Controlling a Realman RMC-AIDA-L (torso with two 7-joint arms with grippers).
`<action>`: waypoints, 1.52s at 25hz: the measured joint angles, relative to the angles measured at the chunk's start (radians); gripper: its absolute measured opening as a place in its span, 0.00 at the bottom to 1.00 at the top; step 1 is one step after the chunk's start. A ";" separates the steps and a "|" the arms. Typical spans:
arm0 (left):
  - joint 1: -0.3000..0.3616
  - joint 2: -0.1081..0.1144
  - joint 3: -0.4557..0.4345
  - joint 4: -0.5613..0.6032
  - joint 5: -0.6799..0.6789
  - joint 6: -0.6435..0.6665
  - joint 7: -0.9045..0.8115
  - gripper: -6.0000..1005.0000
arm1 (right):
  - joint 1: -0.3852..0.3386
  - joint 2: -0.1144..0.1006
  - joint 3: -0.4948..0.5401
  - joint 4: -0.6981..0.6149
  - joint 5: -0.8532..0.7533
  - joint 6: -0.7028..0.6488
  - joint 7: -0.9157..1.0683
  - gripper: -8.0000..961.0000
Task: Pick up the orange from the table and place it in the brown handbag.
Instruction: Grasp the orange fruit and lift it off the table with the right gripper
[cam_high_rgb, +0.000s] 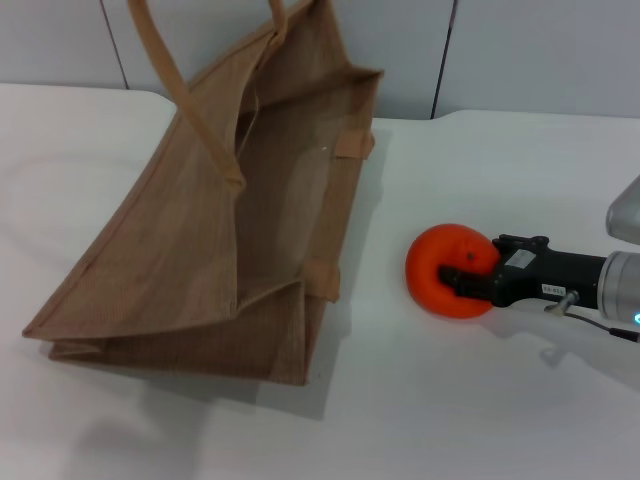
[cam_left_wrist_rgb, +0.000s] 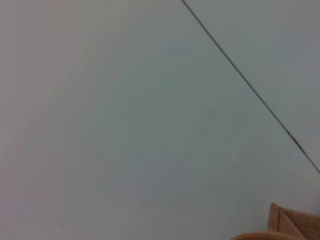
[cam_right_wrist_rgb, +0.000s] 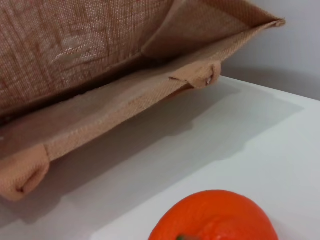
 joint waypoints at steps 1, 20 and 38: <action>0.001 0.000 0.000 0.000 0.000 0.000 0.000 0.12 | 0.000 0.000 0.002 0.000 0.000 0.000 0.004 0.78; 0.008 -0.002 -0.002 -0.003 0.018 0.005 0.002 0.12 | 0.003 -0.008 -0.005 0.028 -0.003 0.010 0.050 0.60; 0.006 -0.002 0.008 -0.008 0.007 0.032 0.001 0.12 | -0.002 0.001 0.004 0.192 -0.006 0.056 0.096 0.47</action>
